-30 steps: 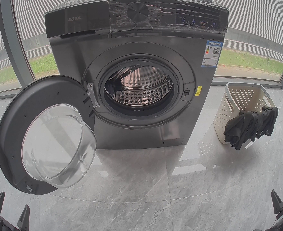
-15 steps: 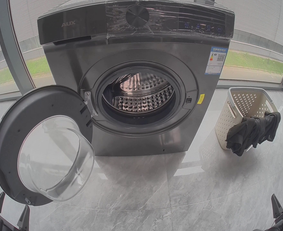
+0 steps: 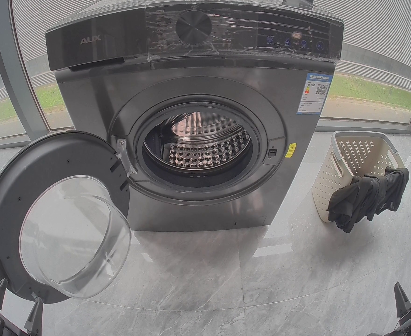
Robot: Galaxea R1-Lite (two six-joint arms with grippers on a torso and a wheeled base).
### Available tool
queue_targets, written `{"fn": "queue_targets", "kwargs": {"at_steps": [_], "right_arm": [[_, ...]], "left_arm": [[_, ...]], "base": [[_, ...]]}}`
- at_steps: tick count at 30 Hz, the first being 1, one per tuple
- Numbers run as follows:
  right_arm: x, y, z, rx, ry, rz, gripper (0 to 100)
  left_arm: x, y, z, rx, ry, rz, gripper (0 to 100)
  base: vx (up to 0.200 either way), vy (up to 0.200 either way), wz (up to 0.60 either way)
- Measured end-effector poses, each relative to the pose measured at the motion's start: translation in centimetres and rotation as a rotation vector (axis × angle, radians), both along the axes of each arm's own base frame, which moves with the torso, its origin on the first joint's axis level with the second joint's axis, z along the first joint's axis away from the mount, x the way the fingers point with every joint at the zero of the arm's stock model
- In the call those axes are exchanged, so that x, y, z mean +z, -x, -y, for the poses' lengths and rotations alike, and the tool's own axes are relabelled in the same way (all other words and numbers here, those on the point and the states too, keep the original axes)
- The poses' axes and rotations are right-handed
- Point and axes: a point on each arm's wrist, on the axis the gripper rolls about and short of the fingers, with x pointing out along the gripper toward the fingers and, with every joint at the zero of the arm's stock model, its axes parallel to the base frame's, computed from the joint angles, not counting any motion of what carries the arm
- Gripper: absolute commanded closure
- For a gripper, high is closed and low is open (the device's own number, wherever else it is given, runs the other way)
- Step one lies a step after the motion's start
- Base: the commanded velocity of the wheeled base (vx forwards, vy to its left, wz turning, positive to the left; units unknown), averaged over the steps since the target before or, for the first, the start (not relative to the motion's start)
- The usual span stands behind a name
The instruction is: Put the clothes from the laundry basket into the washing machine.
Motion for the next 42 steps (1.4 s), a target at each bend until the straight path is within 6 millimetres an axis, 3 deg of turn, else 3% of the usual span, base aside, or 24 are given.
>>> {"fn": "queue_targets", "kwargs": {"at_steps": [28,34,42], "right_arm": [[0.01,-0.01,0.00,0.000,0.000,-0.001,0],[0.01,-0.02,0.00,-0.001,-0.003,-0.002,0],[0.01,-0.02,0.00,-0.002,-0.002,-0.003,0]], "left_arm": [[0.01,0.00,0.00,0.000,-0.004,0.001,0],[0.01,0.00,0.00,0.001,-0.004,0.001,0],[0.01,0.00,0.00,0.000,-0.007,0.001,0]], "base": [[0.000,-0.200,0.00],[0.000,0.000,0.00],[0.200,0.000,0.00]]}}
